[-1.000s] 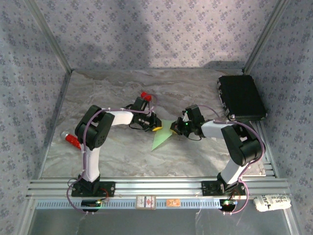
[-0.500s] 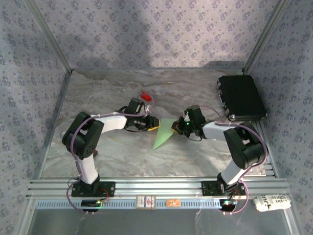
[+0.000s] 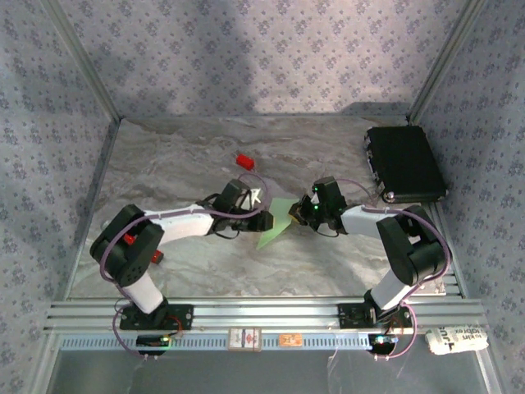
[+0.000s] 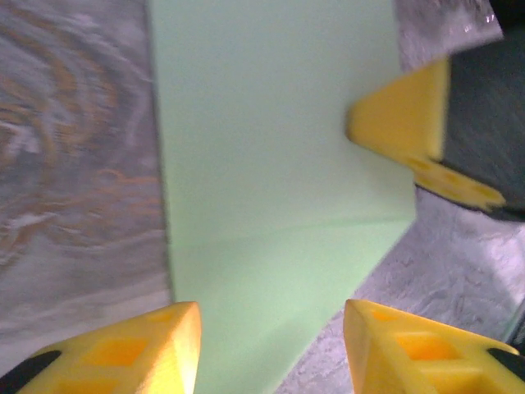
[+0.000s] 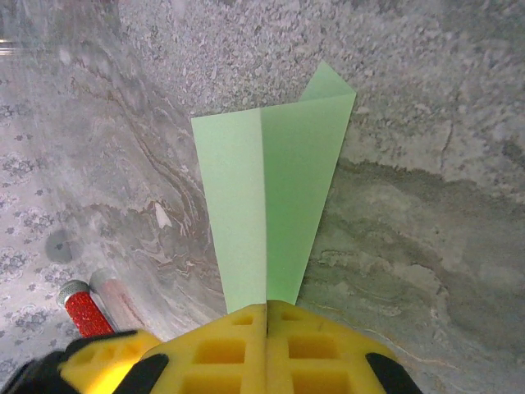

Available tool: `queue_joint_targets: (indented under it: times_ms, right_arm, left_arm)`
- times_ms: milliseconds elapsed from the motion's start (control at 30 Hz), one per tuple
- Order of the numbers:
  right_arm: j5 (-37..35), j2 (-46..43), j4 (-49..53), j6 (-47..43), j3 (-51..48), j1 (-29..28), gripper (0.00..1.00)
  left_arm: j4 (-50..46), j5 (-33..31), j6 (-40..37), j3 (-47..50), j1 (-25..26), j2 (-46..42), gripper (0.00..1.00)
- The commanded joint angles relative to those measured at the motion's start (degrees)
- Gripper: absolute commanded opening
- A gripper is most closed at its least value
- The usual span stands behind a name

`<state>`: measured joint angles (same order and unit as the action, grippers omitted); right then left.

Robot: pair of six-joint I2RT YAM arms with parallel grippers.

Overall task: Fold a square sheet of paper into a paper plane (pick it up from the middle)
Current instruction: Fold the wing for the fifth time at the center of the table.

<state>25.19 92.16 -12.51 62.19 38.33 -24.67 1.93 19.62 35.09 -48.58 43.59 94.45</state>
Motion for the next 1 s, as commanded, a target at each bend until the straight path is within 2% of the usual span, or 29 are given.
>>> queue_joint_targets:
  times_ms: [0,233,500,967]
  right_arm:
    - [-0.5,-1.9,-0.2,1.0,0.2,0.2,0.02]
    - [-0.4,-2.1,-0.1,0.8,0.2,0.4,0.03]
    - [-0.2,-2.3,0.0,0.6,0.2,0.4,0.03]
    - [-0.1,-2.5,0.3,0.6,0.3,0.6,0.03]
  left_arm:
    - [-3.4,-7.9,-7.4,0.6,4.2,-2.9,0.53]
    - [-7.1,-16.1,-14.2,-1.0,10.6,-1.8,0.59]
    - [-12.4,-22.4,-19.3,-6.7,14.3,3.0,0.59]
    - [-16.7,-32.6,-21.2,-11.7,16.8,8.5,0.46]
